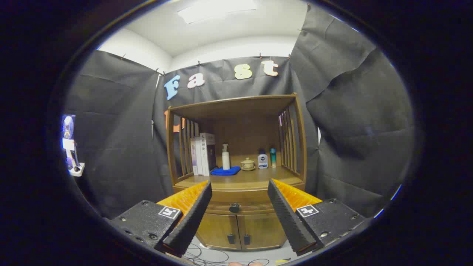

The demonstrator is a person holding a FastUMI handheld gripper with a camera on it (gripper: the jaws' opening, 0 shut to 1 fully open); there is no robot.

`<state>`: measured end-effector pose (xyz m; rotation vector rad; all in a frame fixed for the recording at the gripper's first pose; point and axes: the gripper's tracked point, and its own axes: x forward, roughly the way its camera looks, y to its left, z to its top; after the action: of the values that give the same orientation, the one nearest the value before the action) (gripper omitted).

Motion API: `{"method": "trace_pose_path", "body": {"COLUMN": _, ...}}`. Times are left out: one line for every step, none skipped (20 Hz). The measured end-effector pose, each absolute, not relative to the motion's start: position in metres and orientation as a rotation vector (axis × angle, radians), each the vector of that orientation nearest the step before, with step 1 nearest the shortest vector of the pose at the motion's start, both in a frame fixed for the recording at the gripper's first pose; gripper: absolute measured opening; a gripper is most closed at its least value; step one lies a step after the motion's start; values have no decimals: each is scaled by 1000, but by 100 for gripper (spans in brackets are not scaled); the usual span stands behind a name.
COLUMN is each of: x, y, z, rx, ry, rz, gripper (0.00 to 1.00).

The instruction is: Pull open the drawer, take out the items inside it, and place them on the countertop above the cabinet.

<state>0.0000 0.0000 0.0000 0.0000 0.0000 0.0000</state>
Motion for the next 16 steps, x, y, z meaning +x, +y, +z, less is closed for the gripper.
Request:
{"method": "trace_pose_path", "body": {"x": -4, "y": -1, "z": 1, "rx": 1, "ry": -4, "rz": -3, "gripper": 99}}
{"method": "trace_pose_path", "body": {"x": -6, "y": -3, "z": 3, "rx": 3, "ry": -10, "rz": -5, "gripper": 99}}
{"method": "trace_pose_path", "body": {"x": -8, "y": -4, "z": 7, "rx": 9, "ry": -18, "rz": -7, "gripper": 99}}
{"method": "trace_pose_path", "body": {"x": -10, "y": -4, "z": 11, "rx": 16, "ry": -23, "rz": -7, "gripper": 99}}
{"method": "trace_pose_path", "body": {"x": -9, "y": -6, "z": 13, "rx": 19, "ry": -27, "rz": -8, "gripper": 99}}
{"method": "trace_pose_path", "body": {"x": -8, "y": -7, "z": 14, "rx": 19, "ry": -23, "rz": -10, "gripper": 99}}
{"method": "trace_pose_path", "body": {"x": -8, "y": -8, "z": 13, "rx": 19, "ry": -18, "rz": -12, "gripper": 99}}
{"method": "trace_pose_path", "body": {"x": -8, "y": -9, "z": 14, "rx": 19, "ry": -12, "rz": -13, "gripper": 99}}
{"method": "trace_pose_path", "body": {"x": -8, "y": -10, "z": 13, "rx": 21, "ry": -9, "rz": -14, "gripper": 99}}
{"method": "trace_pose_path", "body": {"x": -8, "y": -12, "z": 12, "rx": 27, "ry": -8, "rz": -17, "gripper": 99}}
{"method": "trace_pose_path", "body": {"x": -8, "y": -13, "z": 11, "rx": 34, "ry": -8, "rz": -21, "gripper": 99}}
{"method": "trace_pose_path", "body": {"x": -8, "y": -14, "z": 8, "rx": 43, "ry": -5, "rz": -27, "gripper": 99}}
{"method": "trace_pose_path", "body": {"x": -8, "y": -15, "z": 4, "rx": 54, "ry": 1, "rz": -32, "gripper": 99}}
{"method": "trace_pose_path", "body": {"x": -8, "y": -14, "z": 0, "rx": 63, "ry": 7, "rz": -34, "gripper": 99}}
{"method": "trace_pose_path", "body": {"x": -7, "y": -12, "z": -1, "rx": 68, "ry": 8, "rz": -30, "gripper": 99}}
{"method": "trace_pose_path", "body": {"x": -6, "y": -11, "z": -1, "rx": 69, "ry": 4, "rz": -29, "gripper": 99}}
